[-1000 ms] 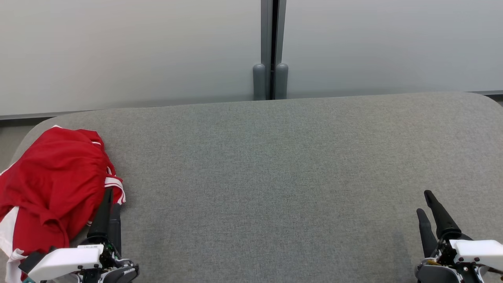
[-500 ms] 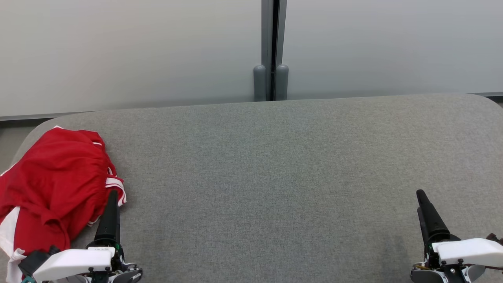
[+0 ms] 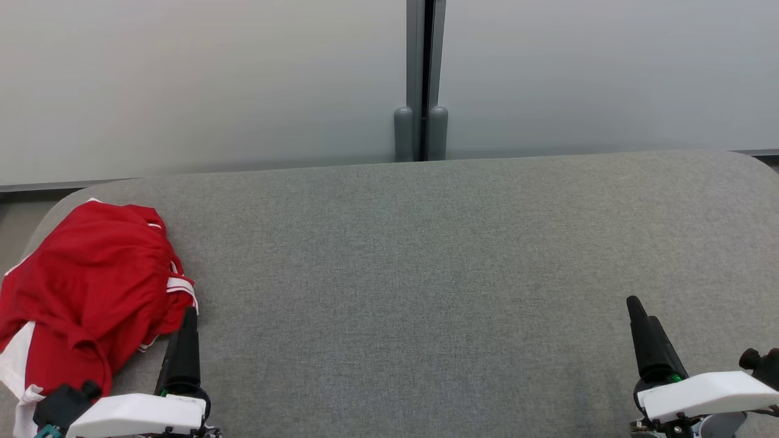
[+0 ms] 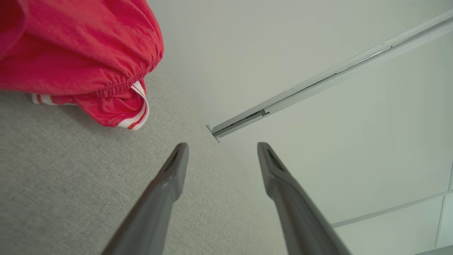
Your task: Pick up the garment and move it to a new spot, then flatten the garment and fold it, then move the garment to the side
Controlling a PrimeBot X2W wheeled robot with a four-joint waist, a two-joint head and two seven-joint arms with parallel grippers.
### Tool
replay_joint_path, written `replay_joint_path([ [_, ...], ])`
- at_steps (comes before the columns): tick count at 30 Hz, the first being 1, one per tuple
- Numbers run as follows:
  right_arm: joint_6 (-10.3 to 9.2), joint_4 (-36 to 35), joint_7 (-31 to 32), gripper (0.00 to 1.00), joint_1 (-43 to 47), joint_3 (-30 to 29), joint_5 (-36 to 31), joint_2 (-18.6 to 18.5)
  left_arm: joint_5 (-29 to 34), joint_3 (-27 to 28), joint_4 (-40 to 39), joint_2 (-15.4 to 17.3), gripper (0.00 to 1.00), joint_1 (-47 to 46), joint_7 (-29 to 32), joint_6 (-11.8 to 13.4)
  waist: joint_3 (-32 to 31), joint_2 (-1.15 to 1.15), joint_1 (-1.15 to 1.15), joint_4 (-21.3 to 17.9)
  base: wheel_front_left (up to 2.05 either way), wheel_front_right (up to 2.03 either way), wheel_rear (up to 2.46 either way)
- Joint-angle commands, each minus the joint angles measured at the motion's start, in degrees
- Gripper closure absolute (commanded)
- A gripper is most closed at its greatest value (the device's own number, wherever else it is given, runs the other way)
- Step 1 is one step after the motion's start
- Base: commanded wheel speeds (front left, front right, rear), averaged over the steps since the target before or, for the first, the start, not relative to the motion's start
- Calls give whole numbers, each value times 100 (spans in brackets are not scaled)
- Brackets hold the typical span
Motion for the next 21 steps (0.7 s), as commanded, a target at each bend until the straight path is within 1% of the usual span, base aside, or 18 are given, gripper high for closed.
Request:
replay_joint_path([
  [1, 9, -124, -67, 0, -40, 35, -207, -73, 205, -20, -106, 47, 0, -44, -43, 14, -6, 0, 0, 2, 0, 0, 0],
  [6, 10, -192, -194, 0, 41, 161, -809, -105, 954, -61, -170, 51, 0, 78, -166, 54, -47, 0, 0, 10, 0, 0, 0],
  [21, 10, -187, -472, 0, 124, 383, -2088, -142, 2484, -159, -108, 61, 0, 210, -449, 40, -101, 0, 0, 41, 0, 0, 0],
])
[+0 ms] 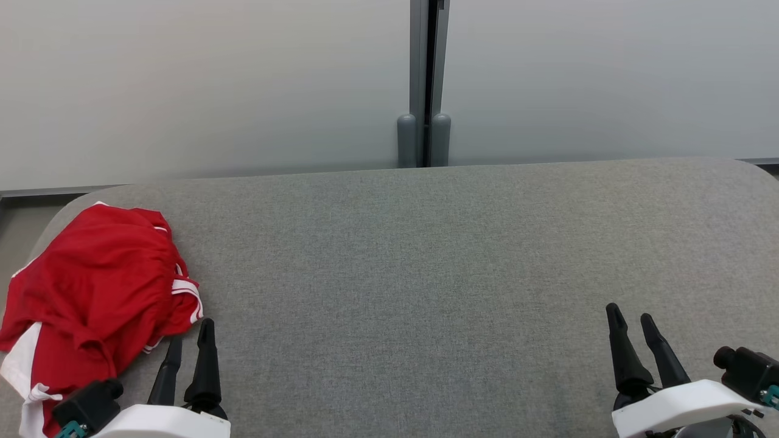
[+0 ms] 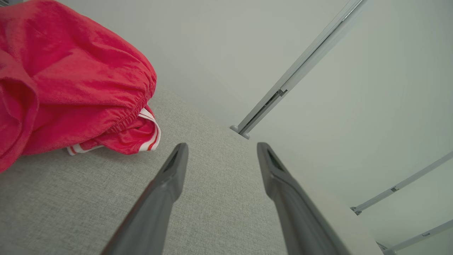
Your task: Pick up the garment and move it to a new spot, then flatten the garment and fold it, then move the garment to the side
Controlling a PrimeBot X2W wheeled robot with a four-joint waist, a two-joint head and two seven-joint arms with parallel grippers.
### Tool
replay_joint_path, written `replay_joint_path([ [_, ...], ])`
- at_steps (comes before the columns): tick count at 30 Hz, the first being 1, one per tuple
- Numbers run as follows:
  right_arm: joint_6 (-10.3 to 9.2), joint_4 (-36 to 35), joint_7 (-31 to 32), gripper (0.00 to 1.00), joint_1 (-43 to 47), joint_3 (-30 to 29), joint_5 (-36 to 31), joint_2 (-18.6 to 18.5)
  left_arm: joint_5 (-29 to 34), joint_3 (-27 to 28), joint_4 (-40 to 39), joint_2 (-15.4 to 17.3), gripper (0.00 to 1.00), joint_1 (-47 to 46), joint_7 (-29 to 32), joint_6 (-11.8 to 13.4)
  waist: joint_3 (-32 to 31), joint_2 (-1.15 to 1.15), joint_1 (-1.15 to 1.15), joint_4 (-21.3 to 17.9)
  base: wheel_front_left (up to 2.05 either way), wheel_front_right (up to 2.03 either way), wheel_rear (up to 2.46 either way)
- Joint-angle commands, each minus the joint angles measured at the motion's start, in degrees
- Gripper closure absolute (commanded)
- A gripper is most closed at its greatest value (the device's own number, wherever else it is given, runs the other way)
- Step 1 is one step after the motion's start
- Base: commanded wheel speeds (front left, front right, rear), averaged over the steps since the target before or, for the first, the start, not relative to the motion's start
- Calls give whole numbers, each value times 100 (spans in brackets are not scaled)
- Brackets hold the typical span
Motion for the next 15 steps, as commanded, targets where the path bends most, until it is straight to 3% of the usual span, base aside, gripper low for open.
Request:
replay_joint_path([
  [1, 9, -54, -87, 0, -10, 29, -251, -50, 284, -16, -41, 44, 0, -10, -69, -6, -4, 0, 0, 6, 0, 0, 0],
  [15, 10, 15, -299, 0, 66, 91, -1133, -9, 1335, -110, -38, 115, 0, 48, -282, 106, -8, 0, 0, 34, 0, 0, 0],
])
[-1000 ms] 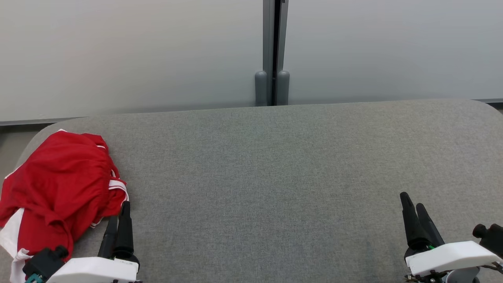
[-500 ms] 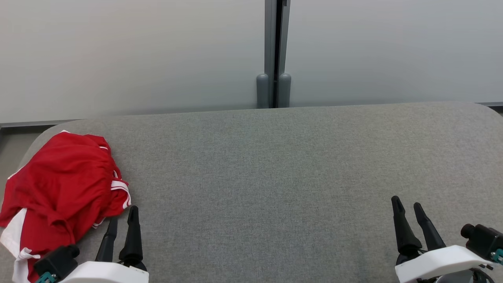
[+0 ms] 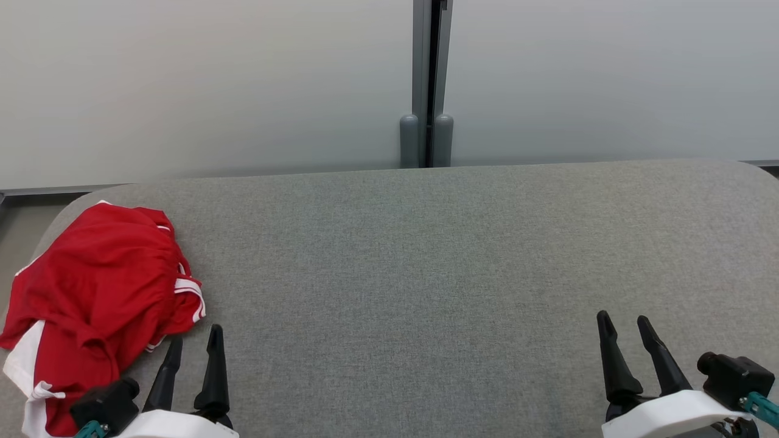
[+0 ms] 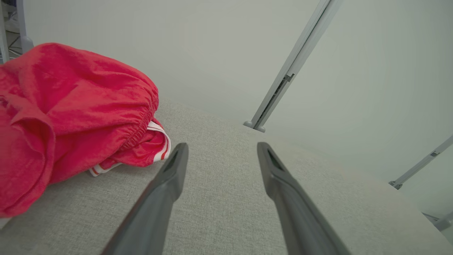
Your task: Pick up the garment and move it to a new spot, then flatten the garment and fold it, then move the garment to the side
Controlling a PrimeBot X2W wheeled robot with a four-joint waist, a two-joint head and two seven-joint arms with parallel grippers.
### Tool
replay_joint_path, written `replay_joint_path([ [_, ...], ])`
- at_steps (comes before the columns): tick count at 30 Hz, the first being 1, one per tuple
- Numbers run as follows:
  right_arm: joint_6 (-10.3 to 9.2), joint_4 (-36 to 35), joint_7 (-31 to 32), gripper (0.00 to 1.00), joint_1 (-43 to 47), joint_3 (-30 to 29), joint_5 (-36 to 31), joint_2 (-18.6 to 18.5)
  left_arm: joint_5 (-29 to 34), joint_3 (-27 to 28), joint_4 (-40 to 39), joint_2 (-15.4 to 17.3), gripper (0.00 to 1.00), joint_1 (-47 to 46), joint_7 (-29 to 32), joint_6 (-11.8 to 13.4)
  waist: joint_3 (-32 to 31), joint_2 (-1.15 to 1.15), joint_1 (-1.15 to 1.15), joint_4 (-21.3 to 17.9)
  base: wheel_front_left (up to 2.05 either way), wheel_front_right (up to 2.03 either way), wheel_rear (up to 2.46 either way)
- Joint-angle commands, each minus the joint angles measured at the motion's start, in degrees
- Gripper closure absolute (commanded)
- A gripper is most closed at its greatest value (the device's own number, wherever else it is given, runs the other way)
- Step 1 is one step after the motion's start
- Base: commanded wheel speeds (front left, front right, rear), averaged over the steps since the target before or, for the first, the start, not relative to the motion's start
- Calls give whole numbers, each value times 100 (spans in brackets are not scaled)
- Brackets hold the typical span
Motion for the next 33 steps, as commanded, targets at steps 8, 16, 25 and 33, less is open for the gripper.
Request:
replay_joint_path([
  [8, 11, -42, -173, 0, 76, -19, -575, -6, 596, -14, -121, 77, 0, 72, -154, 85, -29, 0, 0, 16, 0, 0, 0],
  [16, 11, -52, -286, 0, 142, -73, -1027, 20, 1040, -8, -96, 109, 0, 149, -263, 122, -61, 0, 0, 19, 0, 0, 0],
  [25, 11, -102, -407, 0, 233, -162, -1432, 54, 1508, 2, -52, 124, 0, 235, -379, 157, -82, 0, 0, 7, 0, 0, 0],
  [33, 12, -94, -495, 0, 309, -220, -1727, 69, 1889, -14, -39, 125, 0, 270, -472, 151, -90, 0, 0, 6, 0, 0, 0],
])
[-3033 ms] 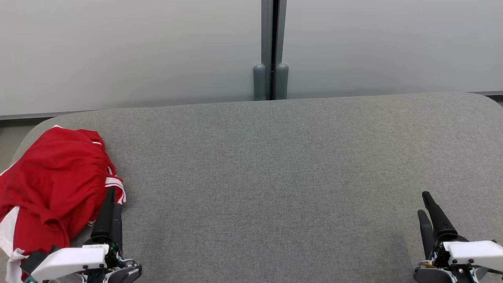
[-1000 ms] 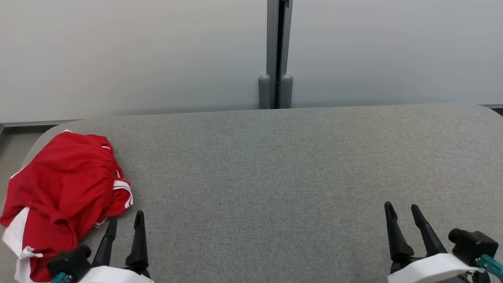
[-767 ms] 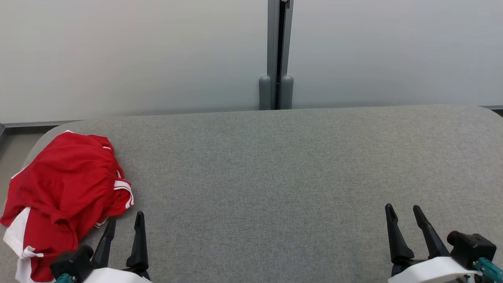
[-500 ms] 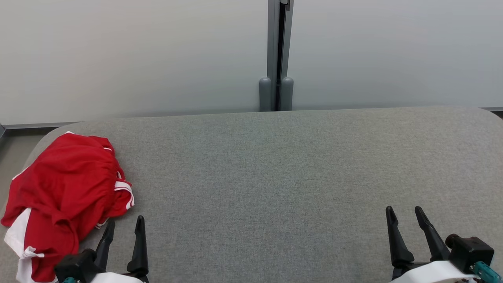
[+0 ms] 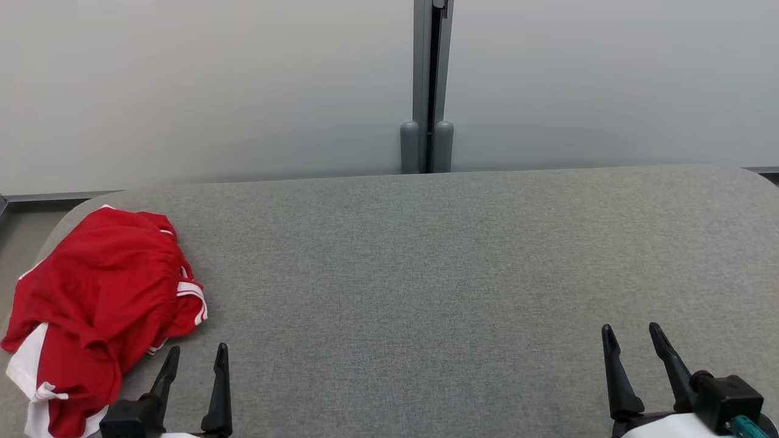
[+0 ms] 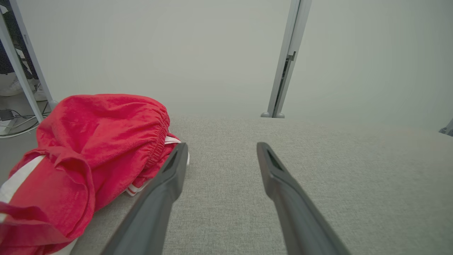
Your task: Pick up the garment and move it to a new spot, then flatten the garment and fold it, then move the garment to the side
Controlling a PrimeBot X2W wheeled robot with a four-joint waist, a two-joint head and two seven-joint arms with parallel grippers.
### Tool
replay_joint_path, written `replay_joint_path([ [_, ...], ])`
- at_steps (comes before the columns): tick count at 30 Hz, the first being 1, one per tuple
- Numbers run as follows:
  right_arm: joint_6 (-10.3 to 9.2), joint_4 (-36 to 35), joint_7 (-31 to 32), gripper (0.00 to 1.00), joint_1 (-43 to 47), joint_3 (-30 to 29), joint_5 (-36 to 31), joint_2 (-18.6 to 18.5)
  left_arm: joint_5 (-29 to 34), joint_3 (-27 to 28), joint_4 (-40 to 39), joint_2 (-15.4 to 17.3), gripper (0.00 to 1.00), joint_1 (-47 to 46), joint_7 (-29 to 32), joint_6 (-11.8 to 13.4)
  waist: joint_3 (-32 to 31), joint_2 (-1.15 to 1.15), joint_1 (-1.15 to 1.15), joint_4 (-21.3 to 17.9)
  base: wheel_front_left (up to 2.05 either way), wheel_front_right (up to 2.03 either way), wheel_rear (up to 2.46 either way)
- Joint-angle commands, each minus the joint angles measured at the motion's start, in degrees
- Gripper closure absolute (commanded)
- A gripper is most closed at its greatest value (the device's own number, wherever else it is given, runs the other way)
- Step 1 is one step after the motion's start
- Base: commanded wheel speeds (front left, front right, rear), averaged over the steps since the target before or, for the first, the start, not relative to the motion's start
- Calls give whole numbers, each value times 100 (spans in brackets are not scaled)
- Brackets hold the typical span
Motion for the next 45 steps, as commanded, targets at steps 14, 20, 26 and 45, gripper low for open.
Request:
replay_joint_path([
  [14, 12, -33, -202, 0, 143, -54, -483, -25, 688, -31, -25, 19, 0, 115, -181, 35, -43, 0, 0, 27, 0, 0, 0],
  [20, 12, -58, -261, 0, 182, -41, -681, -27, 950, -32, -16, 19, 0, 148, -246, 36, -65, 0, 0, 62, 0, 0, 0],
  [26, 12, -68, -301, 0, 216, 6, -811, -30, 1104, -11, -4, 18, 0, 174, -288, 22, -85, 0, 0, 100, 0, 0, 0],
  [45, 11, -70, -297, 0, 201, 496, -623, -29, 961, 263, -8, 4, 0, 376, -281, 42, -269, 0, 0, 1672, 0, 0, 0],
])
